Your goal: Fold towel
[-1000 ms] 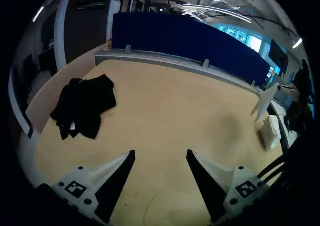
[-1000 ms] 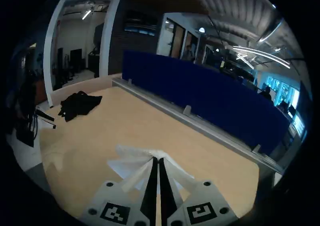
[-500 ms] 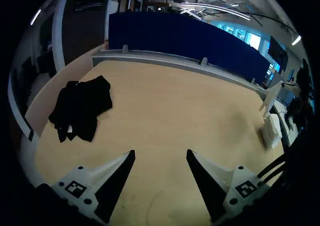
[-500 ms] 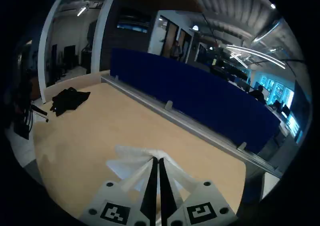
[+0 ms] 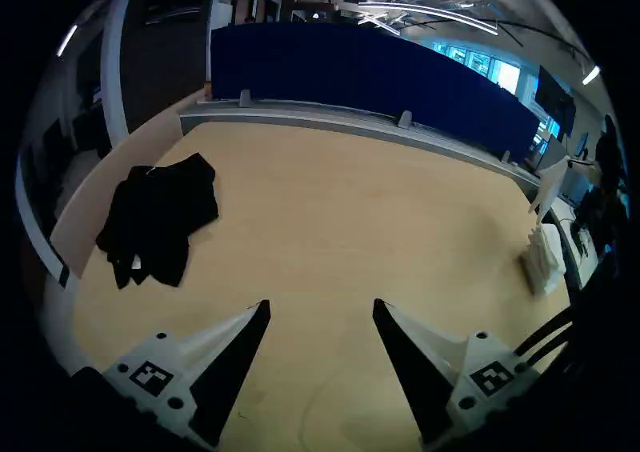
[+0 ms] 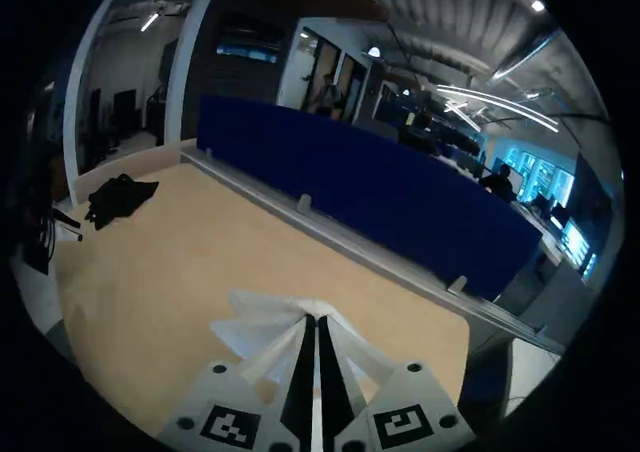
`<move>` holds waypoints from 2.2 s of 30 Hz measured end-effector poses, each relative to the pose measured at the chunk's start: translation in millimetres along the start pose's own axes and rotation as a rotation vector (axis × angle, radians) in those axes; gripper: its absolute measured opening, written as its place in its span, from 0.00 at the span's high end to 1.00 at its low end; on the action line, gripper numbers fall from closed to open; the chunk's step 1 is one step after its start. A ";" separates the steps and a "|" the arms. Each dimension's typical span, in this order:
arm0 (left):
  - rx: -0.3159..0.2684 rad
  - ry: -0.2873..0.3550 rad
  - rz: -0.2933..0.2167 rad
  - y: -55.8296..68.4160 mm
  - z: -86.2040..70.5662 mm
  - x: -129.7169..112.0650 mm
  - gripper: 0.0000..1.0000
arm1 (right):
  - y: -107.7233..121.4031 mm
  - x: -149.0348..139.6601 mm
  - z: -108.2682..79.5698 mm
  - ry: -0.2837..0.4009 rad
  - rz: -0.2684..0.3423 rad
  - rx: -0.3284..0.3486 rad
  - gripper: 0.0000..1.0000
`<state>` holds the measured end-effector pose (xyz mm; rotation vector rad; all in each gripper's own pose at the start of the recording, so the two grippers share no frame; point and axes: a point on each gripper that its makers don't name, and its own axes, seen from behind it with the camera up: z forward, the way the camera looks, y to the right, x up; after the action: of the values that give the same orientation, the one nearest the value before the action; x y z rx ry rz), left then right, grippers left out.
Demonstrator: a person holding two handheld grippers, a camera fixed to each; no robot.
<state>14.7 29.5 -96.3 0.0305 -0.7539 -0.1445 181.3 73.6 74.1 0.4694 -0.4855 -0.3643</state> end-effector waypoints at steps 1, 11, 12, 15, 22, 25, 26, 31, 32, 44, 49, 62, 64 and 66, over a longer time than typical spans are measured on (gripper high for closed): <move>0.000 0.000 0.000 0.6 0.5 0.4 0.05 | 3.4 -0.7 -0.7 -0.001 0.001 -0.003 0.98; 0.000 -0.002 0.012 9.8 3.6 2.7 0.05 | 27.1 -14.4 -6.6 -0.012 0.017 -0.029 0.98; 0.000 -0.002 0.013 10.8 3.7 3.0 0.05 | 28.3 -15.8 -7.1 -0.013 0.019 -0.030 0.98; -0.002 -0.003 0.017 14.0 4.2 3.7 0.05 | 31.4 -20.0 -8.8 -0.017 0.022 -0.033 0.98; -0.007 -0.004 0.022 19.9 3.5 4.6 0.04 | 34.4 -29.5 -15.2 -0.025 0.030 -0.041 0.98; -0.009 -0.004 0.026 22.0 2.7 4.4 0.05 | 36.4 -35.8 -21.4 -0.031 0.040 -0.047 0.98; -0.009 -0.004 0.027 22.8 2.4 4.4 0.05 | 37.3 -38.7 -24.0 -0.034 0.044 -0.050 0.98; -0.014 -0.005 0.030 25.7 0.8 3.8 0.05 | 37.7 -55.8 -38.6 -0.046 0.071 -0.059 0.98; -0.015 -0.005 0.031 26.2 0.6 3.7 0.05 | 37.4 -59.8 -41.8 -0.049 0.078 -0.061 0.98; -0.027 -0.005 0.044 31.5 -4.1 2.6 0.05 | 34.9 -127.4 -77.3 -0.130 0.152 -0.113 0.97; -0.026 -0.005 0.045 29.7 -5.8 1.8 0.05 | 35.4 -158.9 -85.1 -0.169 0.195 -0.137 0.97; -0.022 -0.006 0.056 28.1 -8.7 0.3 0.05 | 41.1 -215.3 -88.8 -0.261 0.270 -0.194 0.97; -0.021 -0.006 0.056 28.0 -8.6 -0.4 0.05 | 39.2 -224.2 -87.2 -0.279 0.279 -0.197 0.97; -0.021 -0.006 0.056 27.7 -8.3 -1.2 0.05 | 36.8 -233.7 -85.2 -0.297 0.291 -0.199 0.97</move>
<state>22.8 56.9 -101.0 -0.0107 -0.7589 -0.0988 41.1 235.6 -57.5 0.1462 -0.7874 -0.1981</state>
